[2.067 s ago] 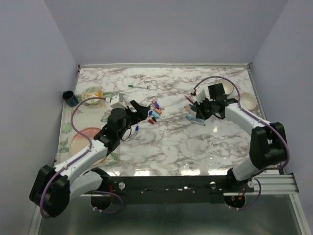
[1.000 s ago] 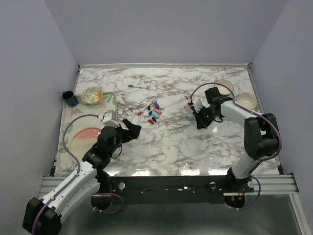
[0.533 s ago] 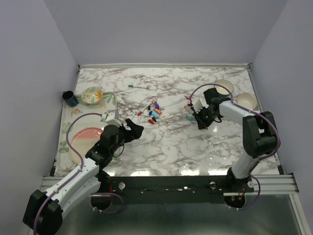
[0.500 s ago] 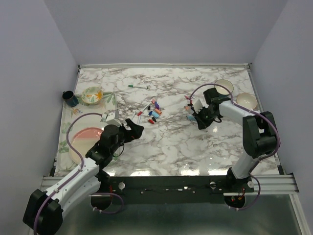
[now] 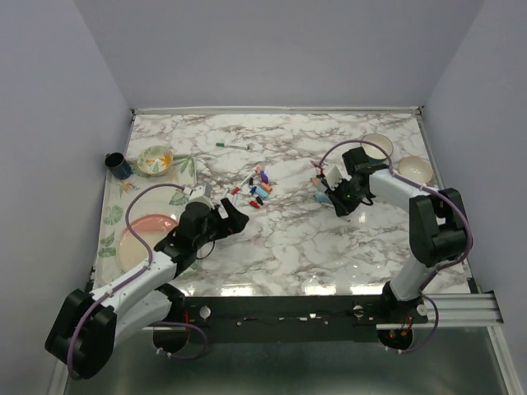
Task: Open the pen caps
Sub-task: Grab a pen on the table with the left arm
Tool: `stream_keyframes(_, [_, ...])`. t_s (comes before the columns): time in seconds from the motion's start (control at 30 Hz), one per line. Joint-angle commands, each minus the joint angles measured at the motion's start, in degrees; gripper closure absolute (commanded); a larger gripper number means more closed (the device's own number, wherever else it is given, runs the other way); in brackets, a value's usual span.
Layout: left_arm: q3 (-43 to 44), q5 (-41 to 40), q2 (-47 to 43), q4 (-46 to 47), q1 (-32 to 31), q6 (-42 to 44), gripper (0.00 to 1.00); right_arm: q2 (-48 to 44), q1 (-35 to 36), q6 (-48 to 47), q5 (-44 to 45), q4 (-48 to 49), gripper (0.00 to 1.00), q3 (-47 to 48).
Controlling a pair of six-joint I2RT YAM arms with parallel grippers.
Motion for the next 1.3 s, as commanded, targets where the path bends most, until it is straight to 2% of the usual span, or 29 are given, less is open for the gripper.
stream_keyframes(0.0, [2.7,3.1,3.6,1.3,0.4,0.9,0.01,-3.4,0.4,-0.4,2.3,1.0,0.71,-0.1])
stream_keyframes(0.5, [9.7,1.0,12.0,-5.6,0.4,6.6,0.02,-14.4,0.4,-1.9,-3.2,0.7,0.7,-0.9])
stream_keyframes(0.6, [12.5,-2.1,15.2,-7.1,0.4,8.7,0.04,-16.5,0.4,-2.4,-5.1,0.9,0.7,-1.4])
stream_keyframes(0.7, [15.7,-3.5,19.2,-10.2,0.4,10.5,0.09,-17.8,0.3,-3.0,-6.2,0.9,0.7,-1.7])
stream_keyframes(1.03, [27.8,-10.8,32.1,-18.6,0.3,16.1,0.38,-18.2,0.4,-3.3,-7.5,0.4,0.7,-1.8])
stream_keyframes(1.2, [30.4,-14.8,34.7,-21.0,0.3,19.1,0.42,-18.3,0.4,-3.5,-7.8,0.3,0.7,-1.8])
stream_keyframes(1.27, [32.0,-15.0,36.9,-22.1,0.3,20.4,0.47,-18.2,0.4,-3.5,-8.0,0.2,0.7,-1.9])
